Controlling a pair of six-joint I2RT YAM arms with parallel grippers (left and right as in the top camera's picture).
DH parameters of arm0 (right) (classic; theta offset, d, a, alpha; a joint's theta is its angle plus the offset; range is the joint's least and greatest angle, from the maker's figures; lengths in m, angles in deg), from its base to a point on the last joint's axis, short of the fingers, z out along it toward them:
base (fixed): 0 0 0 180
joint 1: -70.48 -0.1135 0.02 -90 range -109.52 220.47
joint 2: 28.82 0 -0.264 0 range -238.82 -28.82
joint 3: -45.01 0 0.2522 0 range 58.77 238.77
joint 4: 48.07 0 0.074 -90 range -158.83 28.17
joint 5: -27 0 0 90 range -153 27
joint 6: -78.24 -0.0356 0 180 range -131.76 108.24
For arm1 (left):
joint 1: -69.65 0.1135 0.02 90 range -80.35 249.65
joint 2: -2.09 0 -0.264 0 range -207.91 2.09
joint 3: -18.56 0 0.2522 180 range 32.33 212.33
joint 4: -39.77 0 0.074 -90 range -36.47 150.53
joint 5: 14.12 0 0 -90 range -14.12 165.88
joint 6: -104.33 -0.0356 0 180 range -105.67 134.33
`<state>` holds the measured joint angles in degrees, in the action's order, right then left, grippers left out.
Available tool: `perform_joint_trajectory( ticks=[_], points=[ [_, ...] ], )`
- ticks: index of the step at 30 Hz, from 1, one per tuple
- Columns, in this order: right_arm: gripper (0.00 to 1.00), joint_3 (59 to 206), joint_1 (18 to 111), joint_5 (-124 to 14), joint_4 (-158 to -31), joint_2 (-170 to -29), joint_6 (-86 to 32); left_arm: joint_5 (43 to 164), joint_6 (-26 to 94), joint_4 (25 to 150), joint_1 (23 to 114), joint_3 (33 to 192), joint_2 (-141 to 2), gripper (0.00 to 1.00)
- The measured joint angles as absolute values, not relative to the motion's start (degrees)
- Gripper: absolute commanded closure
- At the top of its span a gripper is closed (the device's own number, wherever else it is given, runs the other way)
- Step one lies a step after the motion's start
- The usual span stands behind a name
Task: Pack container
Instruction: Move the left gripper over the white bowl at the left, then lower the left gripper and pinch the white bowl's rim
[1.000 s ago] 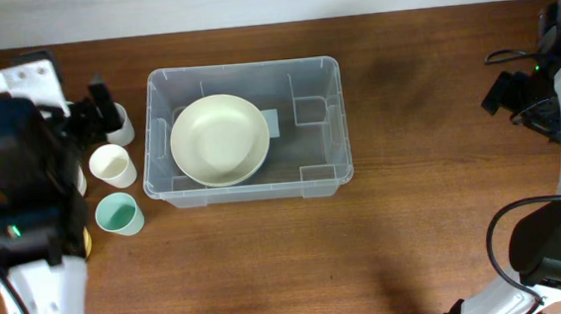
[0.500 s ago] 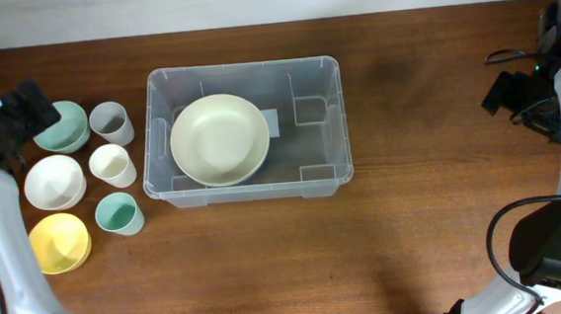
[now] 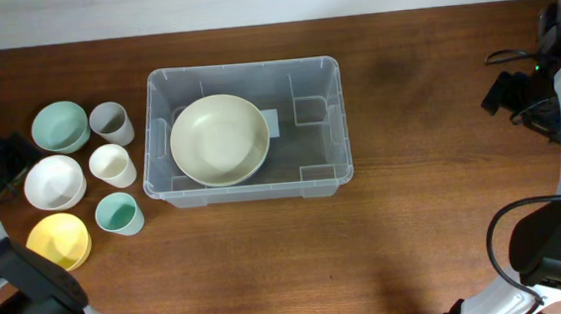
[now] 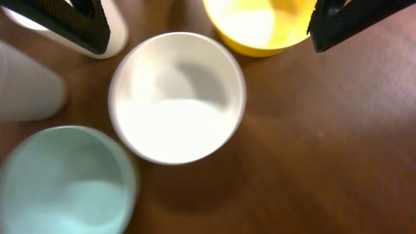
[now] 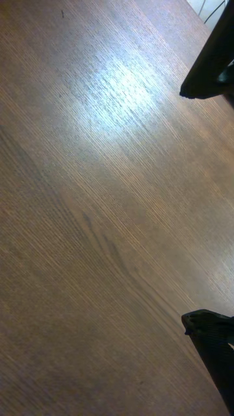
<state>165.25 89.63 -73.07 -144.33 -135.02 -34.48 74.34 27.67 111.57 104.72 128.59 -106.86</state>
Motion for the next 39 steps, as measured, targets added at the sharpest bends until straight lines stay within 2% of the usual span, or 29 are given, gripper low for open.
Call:
perform_joint_trajectory(
  ticks=[17,39],
  points=[
    [0.01,165.2,89.6,-73.1,-144.3,-135.0,-34.5,74.4,27.6,113.8,106.1,128.6,-119.7,0.0],
    [0.01,165.2,89.6,-73.1,-144.3,-135.0,-34.5,74.4,27.6,109.8,106.1,128.6,-120.4,0.01]
  ],
)
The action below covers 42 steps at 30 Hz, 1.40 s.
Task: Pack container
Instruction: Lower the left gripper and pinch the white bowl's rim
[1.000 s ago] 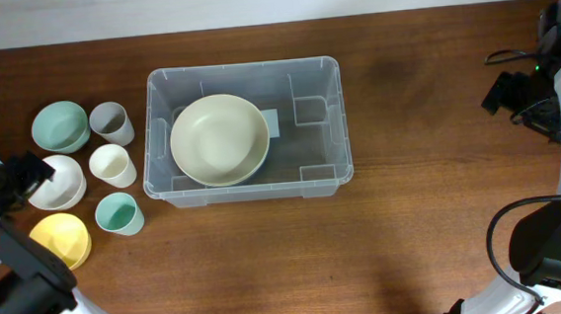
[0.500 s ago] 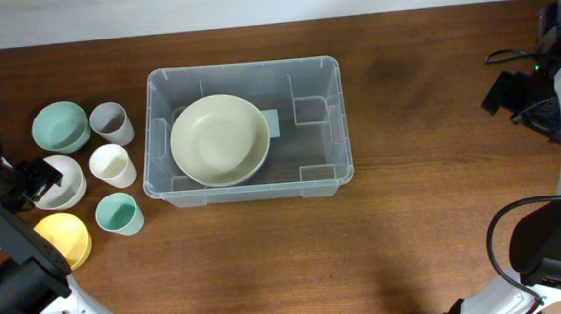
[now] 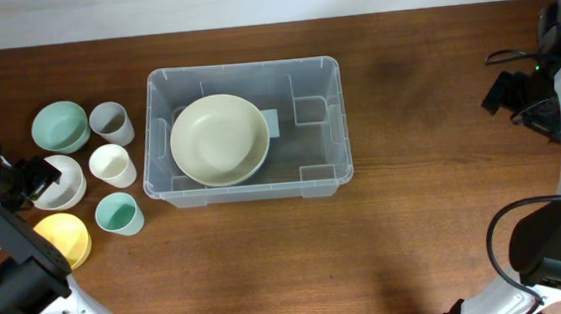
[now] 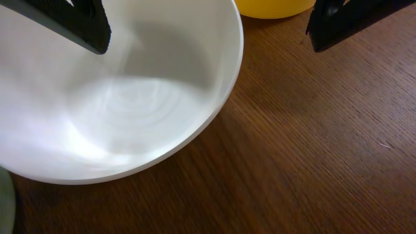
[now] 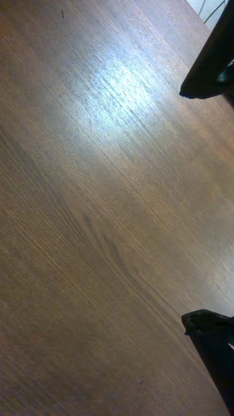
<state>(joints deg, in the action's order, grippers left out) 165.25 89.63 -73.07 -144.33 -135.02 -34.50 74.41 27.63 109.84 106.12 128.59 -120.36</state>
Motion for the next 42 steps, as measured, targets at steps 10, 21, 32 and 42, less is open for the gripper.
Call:
perform_joint_trajectory(
  ticks=[10,21,32,42],
  points=[
    [0.01,165.2,89.6,-73.1,-144.3,-135.0,-34.5,74.4,27.4,109.8,106.1,128.6,-124.3,0.04],
    [0.01,165.2,89.6,-73.1,-144.3,-135.0,-34.5,74.6,26.7,108.9,107.2,128.6,-124.3,0.53],
    [0.01,165.2,89.6,-73.1,-144.3,-135.0,-34.5,74.9,26.2,109.2,115.0,128.6,-124.3,0.94],
    [0.01,165.2,89.6,-73.0,-144.3,-135.0,-34.5,76.5,26.3,111.6,117.5,131.7,-124.2,0.99]
  ],
)
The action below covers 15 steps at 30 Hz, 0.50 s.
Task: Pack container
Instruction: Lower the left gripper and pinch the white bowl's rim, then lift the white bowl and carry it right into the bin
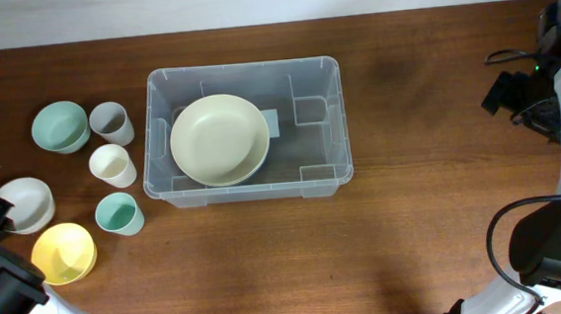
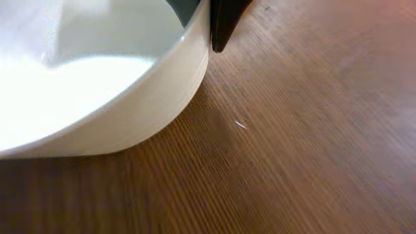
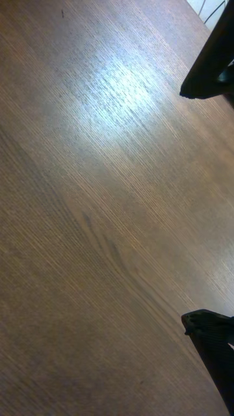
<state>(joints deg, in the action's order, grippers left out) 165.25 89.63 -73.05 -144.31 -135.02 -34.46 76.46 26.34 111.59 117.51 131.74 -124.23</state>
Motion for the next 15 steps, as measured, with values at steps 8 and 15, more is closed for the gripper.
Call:
perform_joint_trajectory(
  ticks=[8,15],
  points=[
    [0.01,165.2,89.6,-73.0,-144.3,-135.0,-34.5,76.4,26.3,121.8,117.9,148.8,-124.3,0.99],
    [0.01,165.2,89.6,-73.1,-144.3,-135.0,-34.5,94.7,19.2,126.2,116.5,164.7,-123.6,0.99]
  ],
)
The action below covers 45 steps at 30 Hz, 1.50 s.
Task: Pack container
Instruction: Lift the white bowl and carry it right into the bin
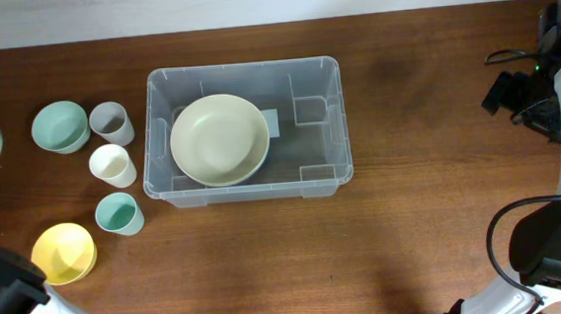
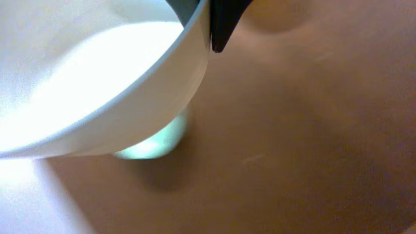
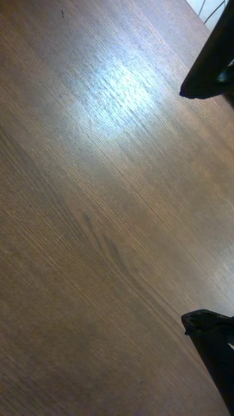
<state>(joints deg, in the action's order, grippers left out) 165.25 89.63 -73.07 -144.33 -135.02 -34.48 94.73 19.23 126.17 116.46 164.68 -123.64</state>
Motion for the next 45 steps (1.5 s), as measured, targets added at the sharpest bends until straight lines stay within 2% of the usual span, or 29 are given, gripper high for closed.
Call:
perform_joint_trajectory(
  ticks=[3,8,16,23,29,36,45],
  points=[
    [0.01,165.2,89.6,-73.1,-144.3,-135.0,-34.5,103.0,16.8,126.5,112.9,168.2,-121.5,0.99],
    [0.01,165.2,89.6,-73.1,-144.3,-135.0,-34.5,107.9,13.8,126.3,98.6,170.0,-115.3,0.99],
    [0.01,165.2,89.6,-73.1,-144.3,-135.0,-34.5,100.5,12.1,125.3,65.5,170.6,-113.1,0.99],
    [0.01,165.2,89.6,-73.1,-144.3,-135.0,-34.5,89.4,11.9,118.1,46.8,170.6,-118.8,0.99],
    [0.01,165.2,89.6,-73.0,-144.3,-135.0,-34.5,82.7,12.4,114.1,43.0,170.6,-126.4,0.99],
    [0.01,165.2,89.6,-73.1,-144.3,-135.0,-34.5,80.0,12.9,112.6,45.4,170.6,-133.0,0.99],
    [0.01,165.2,89.6,-73.1,-144.3,-135.0,-34.5,79.5,13.5,116.6,46.8,170.6,-134.5,0.99]
  ],
)
